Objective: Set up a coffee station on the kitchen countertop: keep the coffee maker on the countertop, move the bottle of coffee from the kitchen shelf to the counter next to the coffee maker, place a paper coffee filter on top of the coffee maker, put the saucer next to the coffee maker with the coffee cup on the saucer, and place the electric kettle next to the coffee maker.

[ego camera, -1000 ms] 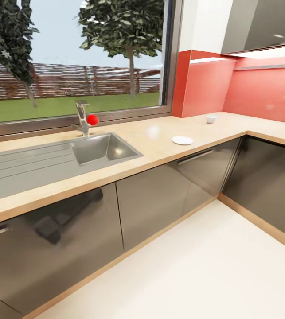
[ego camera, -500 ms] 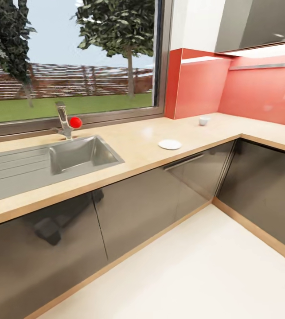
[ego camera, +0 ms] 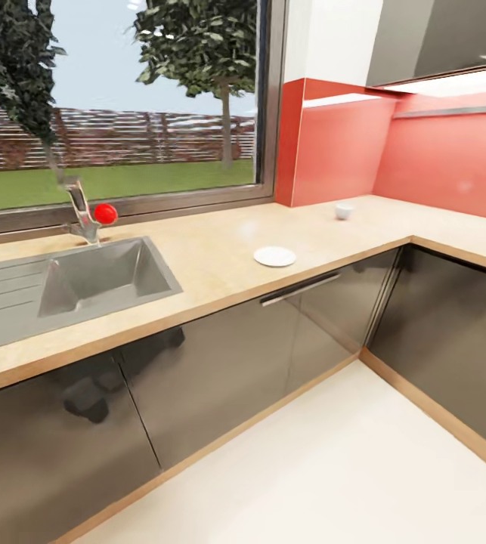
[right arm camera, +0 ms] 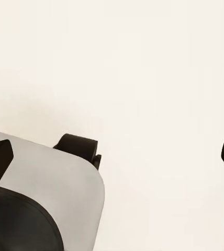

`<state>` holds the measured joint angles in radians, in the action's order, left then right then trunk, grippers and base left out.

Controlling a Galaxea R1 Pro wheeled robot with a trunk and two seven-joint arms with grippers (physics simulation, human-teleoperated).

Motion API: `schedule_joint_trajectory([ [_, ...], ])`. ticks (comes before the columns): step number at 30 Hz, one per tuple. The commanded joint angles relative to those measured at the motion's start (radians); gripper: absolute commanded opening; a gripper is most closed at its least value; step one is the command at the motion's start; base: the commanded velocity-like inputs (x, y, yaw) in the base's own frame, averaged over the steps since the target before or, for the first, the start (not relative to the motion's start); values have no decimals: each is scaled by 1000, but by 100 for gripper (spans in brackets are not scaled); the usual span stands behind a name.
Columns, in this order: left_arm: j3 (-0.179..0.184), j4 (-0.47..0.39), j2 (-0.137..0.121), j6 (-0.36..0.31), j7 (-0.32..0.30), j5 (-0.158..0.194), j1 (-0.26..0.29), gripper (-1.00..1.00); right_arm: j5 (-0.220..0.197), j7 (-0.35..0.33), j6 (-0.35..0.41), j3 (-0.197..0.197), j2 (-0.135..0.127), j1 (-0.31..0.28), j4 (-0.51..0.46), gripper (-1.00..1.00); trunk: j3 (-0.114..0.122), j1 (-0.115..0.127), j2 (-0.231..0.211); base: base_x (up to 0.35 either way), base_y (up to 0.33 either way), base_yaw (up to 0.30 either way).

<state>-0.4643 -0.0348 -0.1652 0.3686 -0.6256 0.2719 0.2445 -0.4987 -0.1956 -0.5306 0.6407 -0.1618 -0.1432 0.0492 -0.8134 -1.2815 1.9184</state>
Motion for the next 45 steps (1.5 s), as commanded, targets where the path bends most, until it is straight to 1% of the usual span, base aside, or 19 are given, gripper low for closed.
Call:
schedule_joint_trajectory([
  [1,6,2,0,2,-5,10,1,100,-11,-8,-4,5,1,-1,3,100,-1,0,0,149,-269,229],
  [6,6,2,0,3,-5,10,1,100,-11,-7,-5,5,1,-1,3,100,-1,0,0,76,-185,250],
  [12,6,2,0,3,-5,10,1,100,-11,-7,-5,5,1,-1,3,100,-1,0,0,11,-29,242],
  [17,6,1,0,3,-5,9,1,100,-11,-7,-4,5,1,0,3,100,-1,0,0,1,-109,53],
  [26,7,1,1,2,-5,9,1,100,-11,-7,-4,5,1,-1,3,100,-1,0,0,0,-284,13],
  [30,7,1,5,3,-5,9,1,100,-11,-7,-4,5,1,-1,3,100,-1,0,0,0,-248,165],
  [37,6,1,7,3,-5,9,1,100,-11,-7,-3,5,1,-1,3,100,-1,0,0,0,-48,238],
  [45,6,1,7,3,-5,9,1,100,-16,-7,-1,2,2,-1,4,100,-1,0,0,0,-112,47],
])
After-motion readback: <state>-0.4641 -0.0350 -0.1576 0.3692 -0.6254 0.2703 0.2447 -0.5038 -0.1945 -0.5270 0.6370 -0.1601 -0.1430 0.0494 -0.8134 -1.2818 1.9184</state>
